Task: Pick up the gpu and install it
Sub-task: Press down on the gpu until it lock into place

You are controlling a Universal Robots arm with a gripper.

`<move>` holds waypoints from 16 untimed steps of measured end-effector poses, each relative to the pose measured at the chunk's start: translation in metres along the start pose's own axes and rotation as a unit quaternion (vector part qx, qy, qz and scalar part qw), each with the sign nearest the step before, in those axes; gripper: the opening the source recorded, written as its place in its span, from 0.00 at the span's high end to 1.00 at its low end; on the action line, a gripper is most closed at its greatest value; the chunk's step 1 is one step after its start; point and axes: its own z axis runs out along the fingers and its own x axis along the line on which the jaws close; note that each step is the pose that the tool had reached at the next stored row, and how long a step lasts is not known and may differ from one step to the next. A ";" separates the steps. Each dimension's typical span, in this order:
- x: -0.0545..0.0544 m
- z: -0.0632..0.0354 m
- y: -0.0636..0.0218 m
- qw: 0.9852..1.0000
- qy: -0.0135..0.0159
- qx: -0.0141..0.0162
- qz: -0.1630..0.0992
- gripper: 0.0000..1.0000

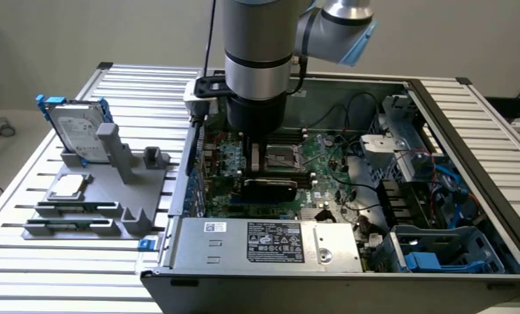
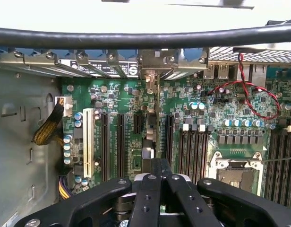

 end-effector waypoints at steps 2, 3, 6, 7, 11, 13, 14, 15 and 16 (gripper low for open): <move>0.000 0.0009 0.0000 1.000 0.000 -0.001 0.000 0.89; 0.000 0.0014 0.0000 1.000 -0.001 -0.002 0.000 0.89; 0.000 0.0025 0.0000 1.000 -0.001 -0.003 0.000 0.89; 0.000 0.0028 0.0000 1.000 -0.001 -0.004 0.000 0.89; 0.000 0.0036 0.0000 1.000 -0.001 -0.005 0.000 0.89; 0.000 0.0040 0.0000 1.000 -0.001 -0.006 0.000 0.89; 0.000 0.0041 0.0000 1.000 -0.001 -0.006 0.000 0.89; 0.000 0.0041 0.0000 1.000 -0.001 -0.006 0.000 0.89; 0.000 0.0043 0.0000 1.000 -0.001 -0.006 0.000 0.89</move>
